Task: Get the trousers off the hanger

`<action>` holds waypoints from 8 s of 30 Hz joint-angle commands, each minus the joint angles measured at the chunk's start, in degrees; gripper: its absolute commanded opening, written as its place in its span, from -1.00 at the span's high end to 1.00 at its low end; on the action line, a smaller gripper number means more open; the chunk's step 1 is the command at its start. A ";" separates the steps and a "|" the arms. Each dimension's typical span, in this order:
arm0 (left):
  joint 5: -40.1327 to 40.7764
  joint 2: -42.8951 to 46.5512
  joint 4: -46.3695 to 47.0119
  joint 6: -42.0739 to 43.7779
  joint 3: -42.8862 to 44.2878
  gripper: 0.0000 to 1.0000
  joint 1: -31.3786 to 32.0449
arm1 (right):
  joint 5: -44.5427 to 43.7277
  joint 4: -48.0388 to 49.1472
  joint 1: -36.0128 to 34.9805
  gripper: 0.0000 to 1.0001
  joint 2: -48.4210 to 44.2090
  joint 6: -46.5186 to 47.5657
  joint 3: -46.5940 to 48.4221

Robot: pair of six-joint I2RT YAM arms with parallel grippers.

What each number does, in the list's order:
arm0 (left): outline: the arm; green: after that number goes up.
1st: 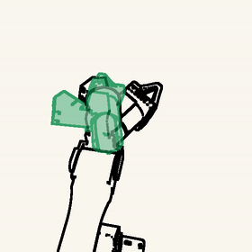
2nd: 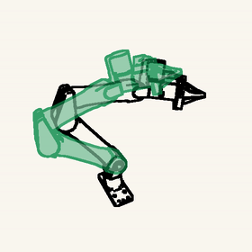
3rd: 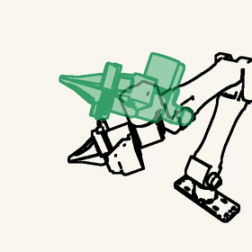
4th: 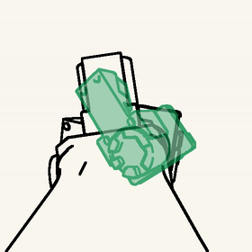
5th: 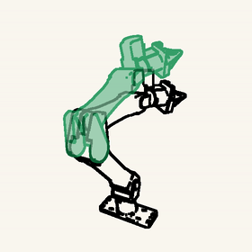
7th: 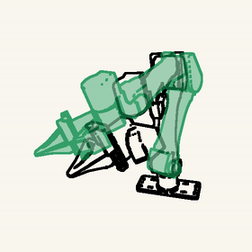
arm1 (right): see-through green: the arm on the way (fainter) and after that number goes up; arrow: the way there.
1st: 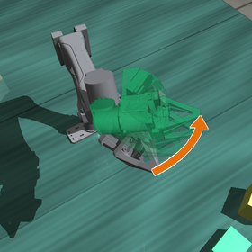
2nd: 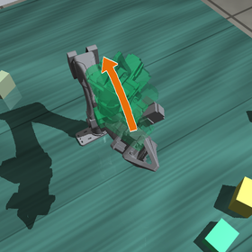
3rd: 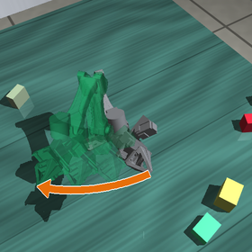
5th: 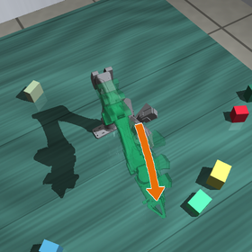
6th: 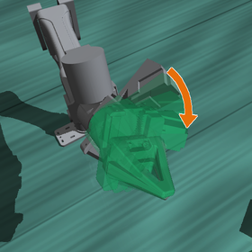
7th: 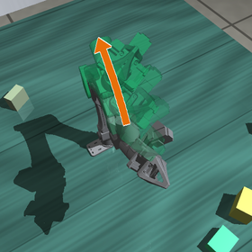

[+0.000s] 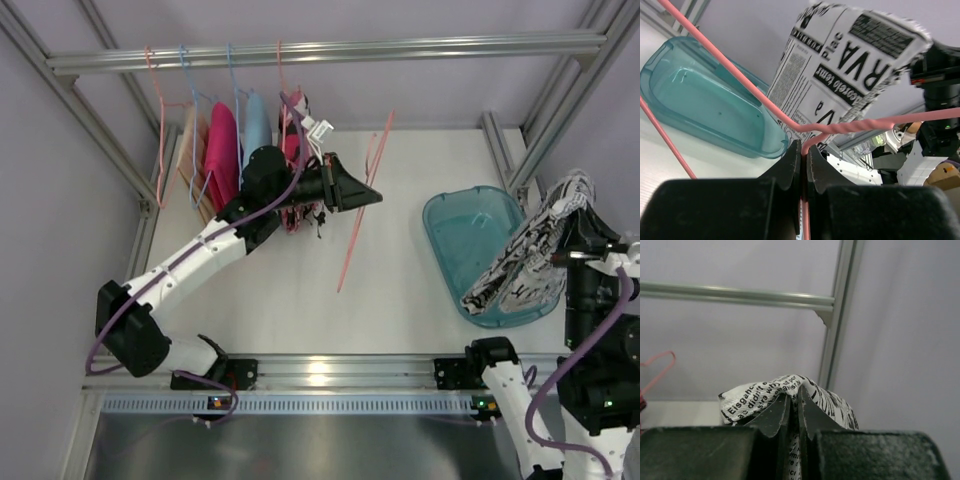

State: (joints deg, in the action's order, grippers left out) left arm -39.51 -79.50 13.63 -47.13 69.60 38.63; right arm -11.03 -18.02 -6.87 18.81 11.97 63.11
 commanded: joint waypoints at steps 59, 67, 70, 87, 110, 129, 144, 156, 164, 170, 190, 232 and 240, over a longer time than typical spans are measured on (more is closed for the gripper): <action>23.25 -2.23 -7.91 -3.23 10.64 1.00 4.35 | 50.48 22.41 -13.94 -0.44 27.42 -43.52 -13.19; 24.13 -3.90 -7.91 -5.34 11.08 1.00 4.52 | 50.05 27.86 -20.02 -0.39 33.57 -46.33 -13.01; 24.30 -3.99 -7.91 -5.51 11.34 1.00 4.52 | 48.91 29.79 -21.25 -0.27 34.63 -47.82 -13.45; 27.81 -0.39 -11.60 3.00 12.49 -0.08 4.52 | 49.26 29.89 -21.43 1.00 35.24 -52.31 -9.76; 36.87 17.53 -19.34 38.49 4.23 -0.97 4.43 | 46.19 18.20 -20.55 1.00 47.45 -58.46 7.45; 29.76 28.87 -25.05 25.34 7.22 -0.97 -19.55 | 43.90 15.29 -19.49 1.00 62.14 -63.30 22.76; 27.64 29.32 -25.05 19.19 7.21 -0.97 -24.22 | 42.84 15.30 -20.72 1.00 64.77 -65.75 26.44; 27.55 29.41 -25.05 19.62 7.39 -0.97 -24.74 | 48.20 8.71 -18.97 1.00 76.73 -65.84 37.62; 26.76 28.35 -25.05 20.06 6.69 -0.97 -24.75 | 50.58 6.68 -18.70 1.00 76.03 -64.53 33.92; 24.13 26.51 -25.14 21.02 6.95 -0.97 -24.75 | 51.28 6.24 -18.61 0.91 74.71 -63.56 32.78; 12.53 15.09 -31.21 16.55 18.19 -0.61 -24.57 | 45.48 3.08 -10.97 -0.78 57.75 -54.61 20.48; 24.83 -2.14 -28.05 11.46 22.42 0.48 -16.57 | 45.30 2.38 -6.93 -0.82 48.34 -51.96 14.32; 23.51 -1.88 -23.74 8.82 22.07 1.00 -16.66 | 45.83 2.90 -6.05 -0.82 47.90 -52.57 13.35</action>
State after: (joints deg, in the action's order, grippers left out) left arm -13.10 -83.05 -20.36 -36.95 91.24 21.56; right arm 33.95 -18.50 -13.63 68.47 -40.25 77.10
